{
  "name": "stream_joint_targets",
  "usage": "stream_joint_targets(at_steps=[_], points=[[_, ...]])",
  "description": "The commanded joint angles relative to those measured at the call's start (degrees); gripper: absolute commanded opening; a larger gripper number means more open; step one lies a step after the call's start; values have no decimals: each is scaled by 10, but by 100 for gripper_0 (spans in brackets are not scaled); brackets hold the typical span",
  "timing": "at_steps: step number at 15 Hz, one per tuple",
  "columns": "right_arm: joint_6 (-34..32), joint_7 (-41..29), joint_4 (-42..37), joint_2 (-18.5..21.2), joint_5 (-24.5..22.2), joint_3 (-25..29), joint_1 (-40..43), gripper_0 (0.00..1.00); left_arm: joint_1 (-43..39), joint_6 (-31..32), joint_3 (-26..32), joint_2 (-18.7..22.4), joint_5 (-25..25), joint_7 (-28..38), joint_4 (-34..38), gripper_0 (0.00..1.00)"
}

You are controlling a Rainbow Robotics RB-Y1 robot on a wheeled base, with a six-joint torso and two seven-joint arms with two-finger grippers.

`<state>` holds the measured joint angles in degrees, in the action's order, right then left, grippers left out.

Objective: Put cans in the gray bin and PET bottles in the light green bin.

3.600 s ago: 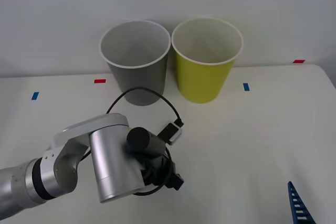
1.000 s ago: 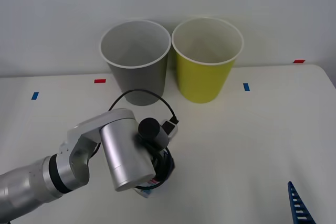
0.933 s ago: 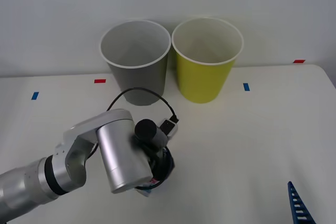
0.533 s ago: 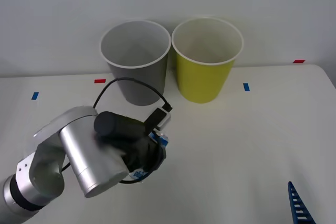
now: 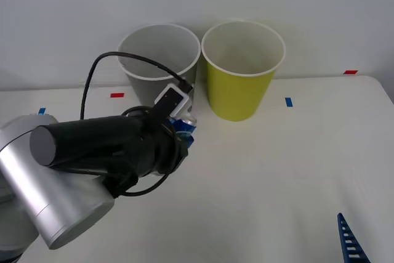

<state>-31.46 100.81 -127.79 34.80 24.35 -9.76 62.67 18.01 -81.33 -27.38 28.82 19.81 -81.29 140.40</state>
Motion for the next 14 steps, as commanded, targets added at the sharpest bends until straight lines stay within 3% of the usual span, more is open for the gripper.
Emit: stream_joint_targets(at_steps=[1,8,14], points=[[0,0,0,0,0,0,0,100,0,27,53,0,-5,-9,42,0],[0,0,0,0,0,0,0,100,0,86,167,-18,-6,-15,73,0],[0,0,0,0,0,0,0,100,2,134,270,-77,6,-19,73,0]])
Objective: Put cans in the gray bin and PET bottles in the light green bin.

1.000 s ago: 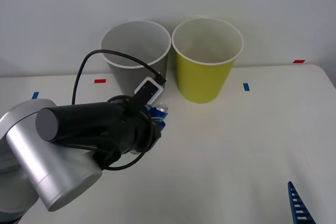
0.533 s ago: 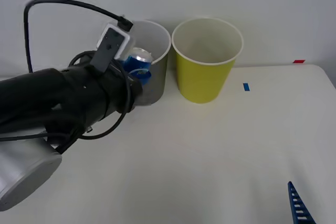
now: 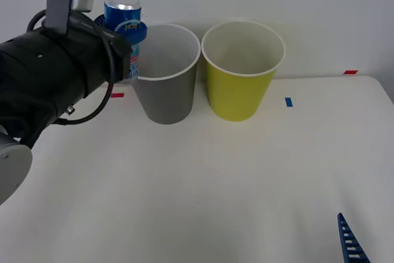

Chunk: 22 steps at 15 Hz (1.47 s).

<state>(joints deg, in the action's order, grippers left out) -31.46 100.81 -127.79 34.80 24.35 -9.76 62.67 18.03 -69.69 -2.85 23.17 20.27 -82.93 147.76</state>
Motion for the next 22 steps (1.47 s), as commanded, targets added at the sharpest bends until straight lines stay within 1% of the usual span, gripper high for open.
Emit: stream_joint_targets(at_steps=[1,3,6,7,9,12,15,17,19,22], points=[[0,0,0,0,0,0,0,100,9,26,36,-36,1,-6,-9,0],[0,0,0,0,0,0,0,100,27,57,43,-52,0,-7,-41,0],[0,0,0,0,0,0,0,100,55,101,43,-54,8,-7,-90,0],[0,0,0,0,0,0,0,100,59,110,38,-54,12,-7,-99,0],[0,0,0,0,0,0,0,100,61,156,18,-56,6,-7,-132,0],[0,0,0,0,0,0,0,100,64,254,-13,-58,-10,-7,-208,0],[0,0,0,0,0,0,0,100,88,358,-44,-58,-17,-7,-303,0],[0,0,0,0,0,0,0,100,107,403,-65,-58,-19,-7,-353,0],[0,0,0,0,0,0,0,100,115,423,-77,-58,-31,-8,-383,0],[0,0,0,0,0,0,0,100,115,423,-78,-62,-60,-10,-404,0]])
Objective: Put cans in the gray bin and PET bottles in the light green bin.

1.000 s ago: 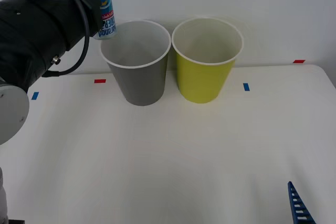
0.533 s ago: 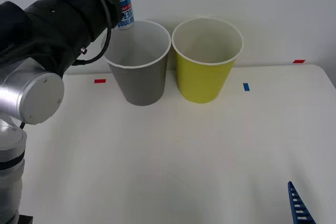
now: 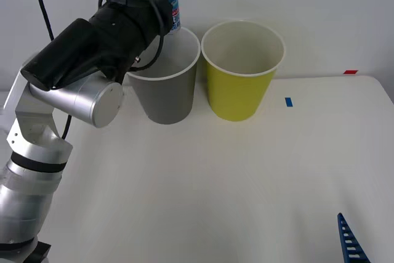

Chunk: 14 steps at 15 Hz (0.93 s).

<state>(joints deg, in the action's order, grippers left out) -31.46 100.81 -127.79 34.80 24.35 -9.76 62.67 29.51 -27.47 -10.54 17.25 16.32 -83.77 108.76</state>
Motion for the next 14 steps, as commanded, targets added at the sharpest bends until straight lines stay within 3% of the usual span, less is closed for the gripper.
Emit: stream_joint_targets(at_steps=[1,3,6,7,8,9,14], points=[[0,0,0,0,0,0,0,100,0,1,-1,-6,-28,-2,-15,0],[0,0,0,0,0,0,0,100,0,0,-1,-16,-67,-4,-16,0],[0,0,0,0,0,0,0,100,-1,0,-1,-18,-72,-4,-16,0],[0,0,0,0,0,0,0,100,0,0,-1,-18,-71,-3,-17,15],[0,0,0,0,0,0,0,100,-1,0,-1,-18,-71,-3,-16,79],[0,0,0,0,0,0,0,100,-1,0,-1,-18,-71,-2,-16,100],[0,0,0,0,0,0,0,100,-1,0,-1,-11,-68,2,-16,100]])
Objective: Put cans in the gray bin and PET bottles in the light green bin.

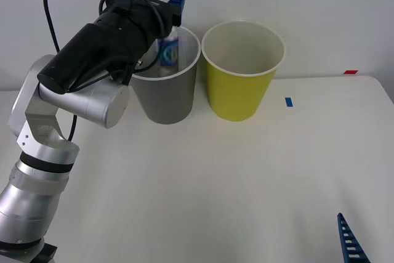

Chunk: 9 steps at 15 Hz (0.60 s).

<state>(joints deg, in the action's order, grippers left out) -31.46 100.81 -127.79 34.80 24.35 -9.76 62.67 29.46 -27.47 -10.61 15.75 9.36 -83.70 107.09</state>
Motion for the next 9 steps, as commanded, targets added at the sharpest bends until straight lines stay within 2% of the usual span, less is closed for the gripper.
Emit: stream_joint_targets(at_steps=[1,3,4,9], points=[[0,0,0,0,0,0,0,100,-1,0,1,10,1,3,0,100],[0,0,0,0,0,0,0,100,-14,0,0,24,14,6,11,100],[0,0,0,0,0,0,0,100,-42,0,2,40,37,6,44,100],[0,0,0,0,0,0,0,100,-215,0,32,102,40,6,188,100]])
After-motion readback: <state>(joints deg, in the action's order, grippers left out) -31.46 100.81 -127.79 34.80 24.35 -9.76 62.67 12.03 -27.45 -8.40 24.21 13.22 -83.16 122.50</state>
